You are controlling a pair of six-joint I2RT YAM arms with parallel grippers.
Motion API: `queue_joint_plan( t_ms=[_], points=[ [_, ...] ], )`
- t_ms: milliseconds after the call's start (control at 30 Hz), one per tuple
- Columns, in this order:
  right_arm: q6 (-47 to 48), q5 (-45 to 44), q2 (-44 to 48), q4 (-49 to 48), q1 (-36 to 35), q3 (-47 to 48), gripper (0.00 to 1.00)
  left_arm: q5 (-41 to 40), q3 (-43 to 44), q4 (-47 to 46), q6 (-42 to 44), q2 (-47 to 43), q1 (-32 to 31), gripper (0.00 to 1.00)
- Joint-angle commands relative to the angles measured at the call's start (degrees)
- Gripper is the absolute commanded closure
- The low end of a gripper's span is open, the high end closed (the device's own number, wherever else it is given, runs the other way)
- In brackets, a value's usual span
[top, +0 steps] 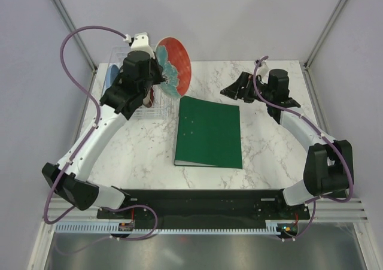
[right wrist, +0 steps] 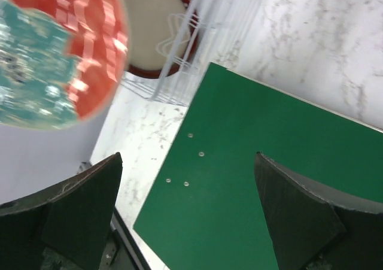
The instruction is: Unload the plates from the dish rack
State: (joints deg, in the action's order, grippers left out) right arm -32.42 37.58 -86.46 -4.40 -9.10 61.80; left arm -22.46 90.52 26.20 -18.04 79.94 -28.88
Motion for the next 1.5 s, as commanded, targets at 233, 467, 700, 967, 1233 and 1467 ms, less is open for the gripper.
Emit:
queue_joint_plan(
  t_ms=[233, 467, 700, 967, 1233, 1467],
  points=[
    [-8.8, 4.7, -0.5, -16.6, -2.5, -1.2, 0.02, 21.3, -11.3, -22.1, -20.7, -0.4, -1.2, 0.98],
    [-8.8, 4.2, -3.4, -16.8, -2.5, -2.0, 0.02, 21.8, -13.2, -25.8, -21.9, -2.4, -1.3, 0.98],
    [-11.6, 6.4, -5.7, -22.3, -2.5, -2.6, 0.02, 22.1, -14.8, -27.5, -22.8, -4.3, -1.2, 0.98],
    [-29.4, 14.5, -12.2, -50.8, -2.7, -4.7, 0.04, 27.8, -20.8, -34.6, -27.4, -5.1, -1.2, 0.98],
    [-32.6, 17.3, -13.9, -55.3, -2.7, -4.9, 0.91, 28.3, -22.5, -37.4, -28.5, -4.8, -1.1, 0.98],
    [-31.7, 15.6, -11.9, -52.7, -2.2, -5.9, 1.00, 28.4, -21.0, -36.0, -26.7, -3.3, -0.9, 0.50]
  ],
)
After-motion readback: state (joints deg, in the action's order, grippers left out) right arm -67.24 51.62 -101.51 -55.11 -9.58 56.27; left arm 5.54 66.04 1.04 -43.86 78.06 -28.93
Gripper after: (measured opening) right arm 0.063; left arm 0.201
